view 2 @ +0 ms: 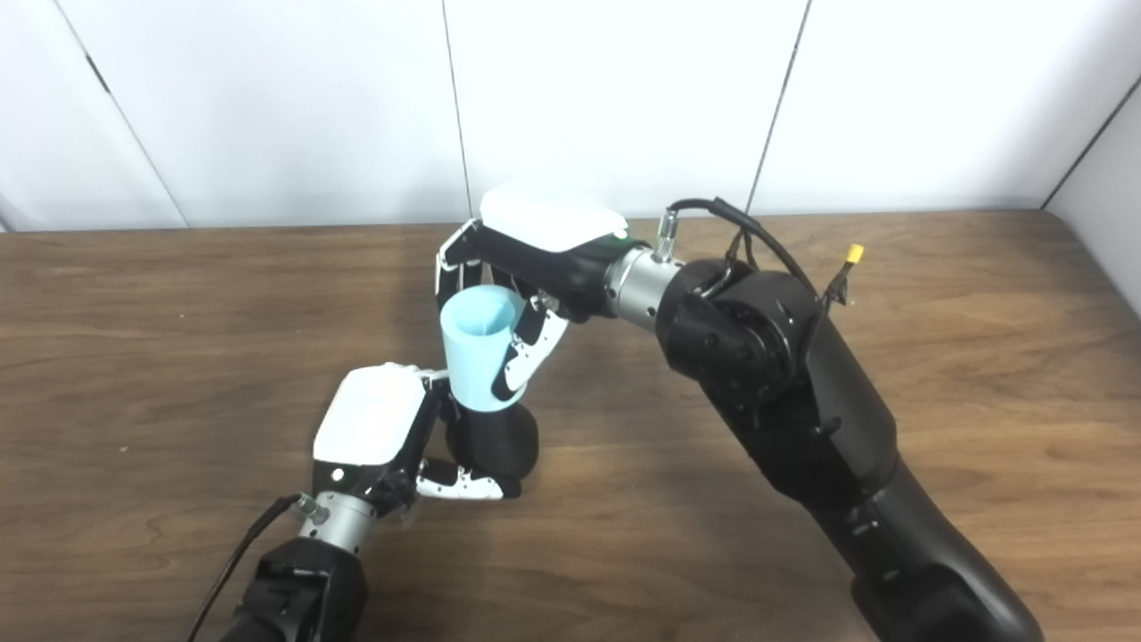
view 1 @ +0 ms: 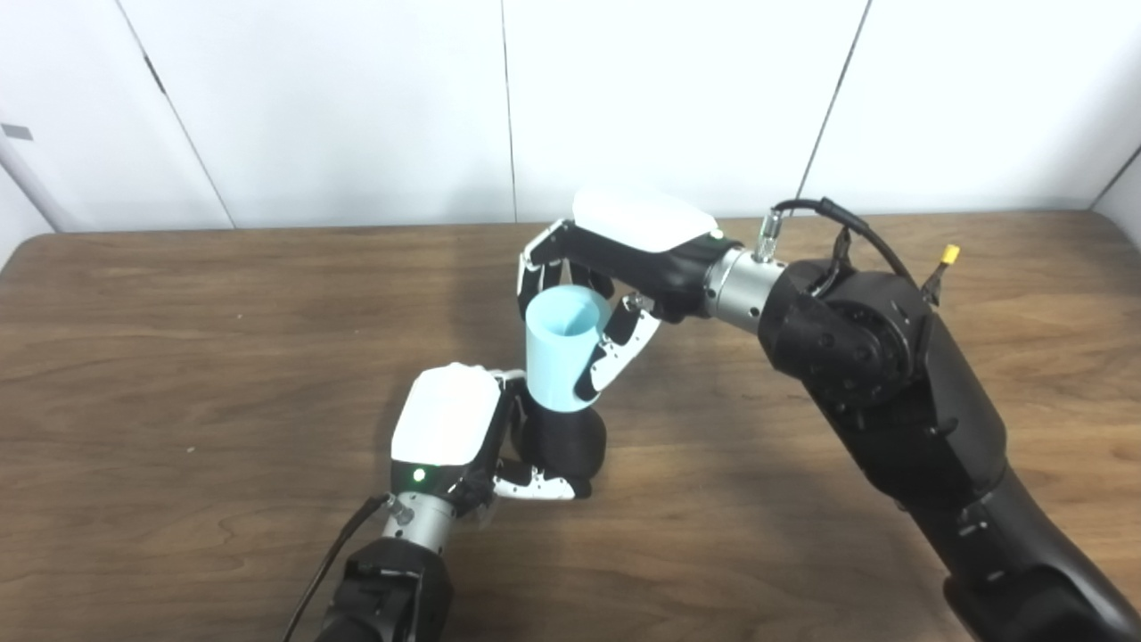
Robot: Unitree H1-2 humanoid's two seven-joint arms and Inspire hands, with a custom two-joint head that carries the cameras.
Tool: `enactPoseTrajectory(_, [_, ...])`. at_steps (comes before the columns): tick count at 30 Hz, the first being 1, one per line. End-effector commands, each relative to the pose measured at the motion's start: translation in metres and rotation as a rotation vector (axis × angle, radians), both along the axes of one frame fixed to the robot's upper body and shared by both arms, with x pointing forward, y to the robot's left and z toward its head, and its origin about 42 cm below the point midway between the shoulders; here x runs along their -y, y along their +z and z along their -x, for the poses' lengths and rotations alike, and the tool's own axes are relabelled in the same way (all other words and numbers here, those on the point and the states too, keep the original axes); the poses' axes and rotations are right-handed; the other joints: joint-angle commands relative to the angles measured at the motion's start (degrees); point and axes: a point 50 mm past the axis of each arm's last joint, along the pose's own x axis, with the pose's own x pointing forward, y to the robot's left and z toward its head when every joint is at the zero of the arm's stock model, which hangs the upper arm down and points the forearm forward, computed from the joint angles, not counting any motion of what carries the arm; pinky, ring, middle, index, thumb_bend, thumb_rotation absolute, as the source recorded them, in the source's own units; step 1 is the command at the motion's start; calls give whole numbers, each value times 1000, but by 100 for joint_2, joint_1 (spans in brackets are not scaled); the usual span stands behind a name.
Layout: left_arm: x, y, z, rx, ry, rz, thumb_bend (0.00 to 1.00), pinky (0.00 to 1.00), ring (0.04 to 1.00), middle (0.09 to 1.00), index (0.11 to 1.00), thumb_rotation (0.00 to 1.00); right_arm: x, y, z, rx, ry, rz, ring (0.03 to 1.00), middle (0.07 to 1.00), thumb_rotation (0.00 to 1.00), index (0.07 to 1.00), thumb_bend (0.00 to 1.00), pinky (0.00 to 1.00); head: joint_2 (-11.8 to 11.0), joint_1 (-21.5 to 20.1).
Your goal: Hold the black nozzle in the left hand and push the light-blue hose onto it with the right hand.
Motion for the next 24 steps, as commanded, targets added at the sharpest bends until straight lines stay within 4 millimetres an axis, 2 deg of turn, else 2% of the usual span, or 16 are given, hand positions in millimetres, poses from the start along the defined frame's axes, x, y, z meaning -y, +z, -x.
enactPoseTrajectory(1, [9, -10, 11, -65, -45, -12, 522, 710, 613, 512, 476, 0, 3, 9, -2, 35, -23, 6, 368, 487, 0, 548, 511, 335, 5, 2])
enactPoseTrajectory(6, [8, -10, 11, -66, -46, -14, 523, 709, 613, 508, 478, 0, 3, 7, 0, 40, -25, 15, 389, 499, 0, 558, 511, 367, 12, 3])
enactPoseTrajectory(7, [8, -10, 11, -67, -46, -16, 523, 710, 615, 509, 478, 0, 3, 7, 1, 48, -24, 20, 434, 486, 2, 542, 519, 387, 12, 3])
enactPoseTrajectory(8, [9, -10, 11, -68, -46, -16, 523, 712, 617, 510, 477, 0, 3, 7, 1, 56, -22, 21, 468, 525, 70, 518, 521, 410, 12, 3])
enactPoseTrajectory(9, [9, -10, 11, -69, -46, -16, 523, 710, 616, 508, 478, 0, 4, 7, 1, 60, -20, 20, 498, 556, 110, 589, 757, 435, 12, 3])
enactPoseTrajectory(10, [9, -10, 11, -70, -46, -16, 523, 710, 617, 510, 477, 0, 4, 7, 2, 65, -20, 20, 516, 576, 140, 624, 838, 445, 19, 10])
enactPoseTrajectory(12, [9, -10, 11, -69, -45, -16, 522, 711, 618, 511, 476, 0, 4, 8, 2, 80, -21, 24, 557, 627, 202, 667, 911, 463, 19, 10])
enactPoseTrajectory(16, [9, -10, 11, -70, -46, -21, 522, 714, 619, 515, 474, 0, 6, 9, 4, 119, -15, 35, 664, 716, 310, 731, 963, 559, 19, 10])
enactPoseTrajectory(18, [9, -10, 11, -70, -49, -19, 522, 714, 619, 514, 475, 0, 7, 10, 5, 134, -19, 46, 755, 812, 373, 775, 981, 628, 19, 10])
enactPoseTrajectory(21, [8, -10, 12, -71, -48, -16, 522, 714, 616, 511, 476, 0, 6, 13, 7, 138, -32, 63, 862, 905, 431, 838, 996, 709, 32, 7])
enactPoseTrajectory(24, [8, -9, 12, -71, -48, -14, 522, 713, 614, 511, 477, 0, 6, 14, 8, 135, -39, 66, 897, 930, 452, 862, 1000, 727, 42, 8])
